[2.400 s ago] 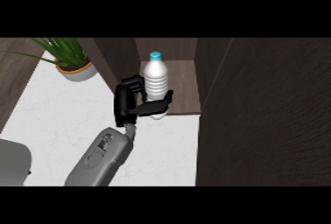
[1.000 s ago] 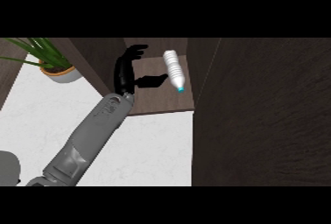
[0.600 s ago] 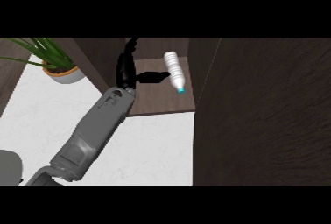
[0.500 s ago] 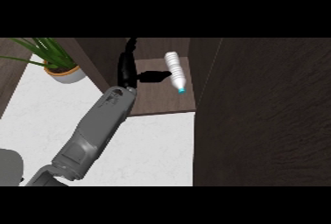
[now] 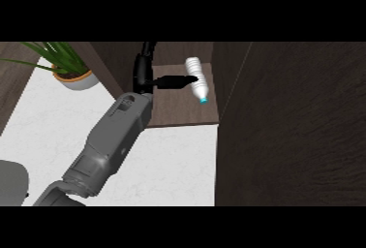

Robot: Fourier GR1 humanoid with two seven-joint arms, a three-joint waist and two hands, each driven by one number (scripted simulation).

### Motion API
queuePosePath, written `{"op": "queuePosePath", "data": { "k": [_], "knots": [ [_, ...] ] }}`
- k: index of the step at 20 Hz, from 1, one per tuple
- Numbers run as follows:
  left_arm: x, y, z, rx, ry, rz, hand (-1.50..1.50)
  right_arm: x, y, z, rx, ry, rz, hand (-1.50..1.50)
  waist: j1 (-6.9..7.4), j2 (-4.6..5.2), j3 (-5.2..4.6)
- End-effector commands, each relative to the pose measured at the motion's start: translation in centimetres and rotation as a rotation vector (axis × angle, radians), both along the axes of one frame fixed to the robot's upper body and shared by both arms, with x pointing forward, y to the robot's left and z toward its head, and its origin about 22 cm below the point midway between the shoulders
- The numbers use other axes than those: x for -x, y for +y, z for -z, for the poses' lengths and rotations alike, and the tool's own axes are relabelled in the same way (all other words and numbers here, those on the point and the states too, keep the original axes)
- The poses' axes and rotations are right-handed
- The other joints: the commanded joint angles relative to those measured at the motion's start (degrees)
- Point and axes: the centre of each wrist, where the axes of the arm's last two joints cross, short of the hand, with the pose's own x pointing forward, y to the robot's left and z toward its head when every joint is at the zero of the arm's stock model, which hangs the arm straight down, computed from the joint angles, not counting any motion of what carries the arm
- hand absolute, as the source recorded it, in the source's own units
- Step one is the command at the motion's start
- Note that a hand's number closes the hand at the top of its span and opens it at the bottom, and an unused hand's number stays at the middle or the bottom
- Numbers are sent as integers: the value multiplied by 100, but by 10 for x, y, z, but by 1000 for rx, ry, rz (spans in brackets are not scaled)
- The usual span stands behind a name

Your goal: Pick up the bottled water, place it into the cabinet and close the cabinet

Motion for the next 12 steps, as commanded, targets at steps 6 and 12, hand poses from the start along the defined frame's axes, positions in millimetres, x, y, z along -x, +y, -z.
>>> {"op": "queuePosePath", "data": {
  "k": [6,12],
  "knots": [
    [9,27,11,104,-79,82,-150,11,3,-7,11,25,42,-150,338,-86,-28],
    [32,10,16,158,-83,147,-150,17,-1,-2,5,38,58,-150,442,-135,-23]
  ]
}}
